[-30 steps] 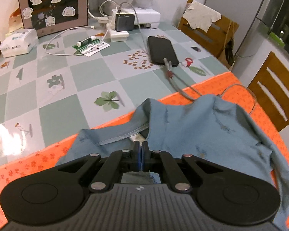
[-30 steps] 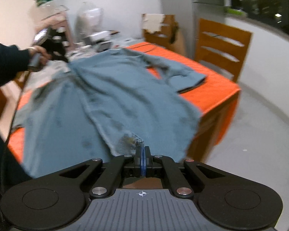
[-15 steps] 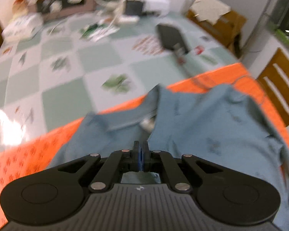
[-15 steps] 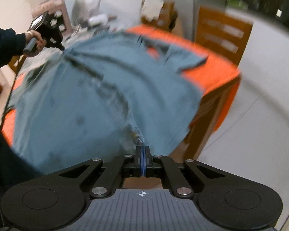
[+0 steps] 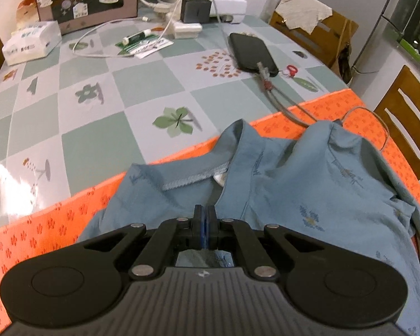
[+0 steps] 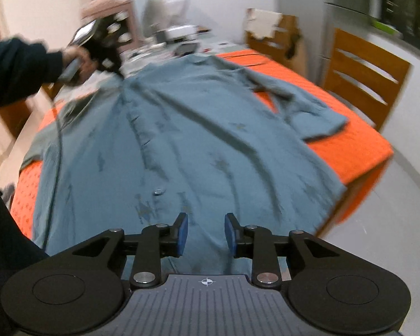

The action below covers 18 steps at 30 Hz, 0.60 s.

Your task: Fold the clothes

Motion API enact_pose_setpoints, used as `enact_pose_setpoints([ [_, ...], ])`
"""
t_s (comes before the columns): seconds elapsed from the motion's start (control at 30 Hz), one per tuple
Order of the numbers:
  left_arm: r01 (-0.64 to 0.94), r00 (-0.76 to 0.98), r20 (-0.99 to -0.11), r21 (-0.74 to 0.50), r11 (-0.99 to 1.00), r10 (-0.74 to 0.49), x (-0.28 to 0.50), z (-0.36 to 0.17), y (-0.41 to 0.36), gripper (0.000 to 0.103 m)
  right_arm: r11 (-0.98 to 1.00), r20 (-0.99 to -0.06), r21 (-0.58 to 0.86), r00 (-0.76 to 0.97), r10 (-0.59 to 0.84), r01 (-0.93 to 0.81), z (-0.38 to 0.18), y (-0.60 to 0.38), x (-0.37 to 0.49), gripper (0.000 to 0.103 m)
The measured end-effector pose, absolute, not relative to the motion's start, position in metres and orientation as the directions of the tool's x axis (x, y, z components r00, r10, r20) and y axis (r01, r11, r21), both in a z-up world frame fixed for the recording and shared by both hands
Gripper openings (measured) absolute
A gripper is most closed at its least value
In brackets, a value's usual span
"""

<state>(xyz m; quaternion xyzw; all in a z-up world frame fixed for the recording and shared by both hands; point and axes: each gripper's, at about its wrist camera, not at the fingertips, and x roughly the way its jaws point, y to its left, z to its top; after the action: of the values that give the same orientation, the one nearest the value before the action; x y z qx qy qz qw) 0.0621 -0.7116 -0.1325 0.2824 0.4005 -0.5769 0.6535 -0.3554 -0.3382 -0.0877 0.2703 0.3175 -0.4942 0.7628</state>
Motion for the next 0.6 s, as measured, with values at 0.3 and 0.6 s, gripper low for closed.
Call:
enact_pose_setpoints([
  [0.3, 0.977, 0.019, -0.818, -0.107, 0.185, -0.576, 0.069, -0.125, -0.703, 0.003, 0.351, -0.768, 0.103, 0.299, -0.567, 0.931, -0.094, -0.354, -0.36, 0.031],
  [0.6, 0.978, -0.11, -0.758, -0.199, 0.068, -0.643, 0.032, -0.083, -0.636, 0.008, 0.269, -0.75, 0.078, 0.234, -0.618, 0.96, -0.071, -0.379, -0.427, 0.031],
])
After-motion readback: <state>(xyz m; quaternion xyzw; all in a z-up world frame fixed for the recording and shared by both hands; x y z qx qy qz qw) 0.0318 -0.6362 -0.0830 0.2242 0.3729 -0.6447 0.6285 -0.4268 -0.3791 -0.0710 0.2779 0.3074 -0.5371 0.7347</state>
